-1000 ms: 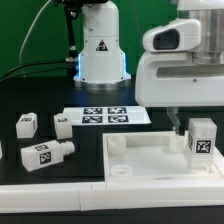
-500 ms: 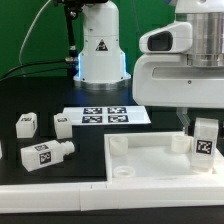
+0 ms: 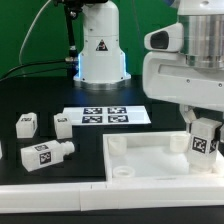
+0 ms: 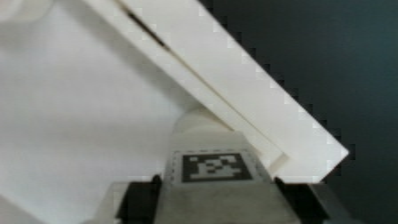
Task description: Assemble square table
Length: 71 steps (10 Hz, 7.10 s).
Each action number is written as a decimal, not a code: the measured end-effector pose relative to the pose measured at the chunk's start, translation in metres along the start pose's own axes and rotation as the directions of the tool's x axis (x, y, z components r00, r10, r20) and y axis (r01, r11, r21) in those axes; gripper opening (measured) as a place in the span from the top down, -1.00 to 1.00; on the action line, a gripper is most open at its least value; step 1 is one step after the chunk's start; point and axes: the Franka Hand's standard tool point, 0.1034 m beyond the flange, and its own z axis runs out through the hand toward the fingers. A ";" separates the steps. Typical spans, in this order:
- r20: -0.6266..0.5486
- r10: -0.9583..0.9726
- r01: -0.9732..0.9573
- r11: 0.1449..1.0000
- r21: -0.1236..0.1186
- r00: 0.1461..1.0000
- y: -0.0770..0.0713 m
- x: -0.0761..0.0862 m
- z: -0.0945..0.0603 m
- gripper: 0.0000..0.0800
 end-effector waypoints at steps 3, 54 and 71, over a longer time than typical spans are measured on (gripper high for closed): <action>0.117 0.366 -0.372 0.928 0.031 0.923 0.003 0.017 0.000 0.28; 0.046 0.334 -0.335 0.942 0.027 0.942 -0.001 0.017 0.000 0.03; -0.053 -0.125 0.127 0.991 0.033 0.991 0.000 0.004 0.002 0.29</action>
Offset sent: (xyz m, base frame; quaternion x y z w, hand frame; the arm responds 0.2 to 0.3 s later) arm 0.0000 0.0000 0.0000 0.0000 0.0000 0.1296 0.9916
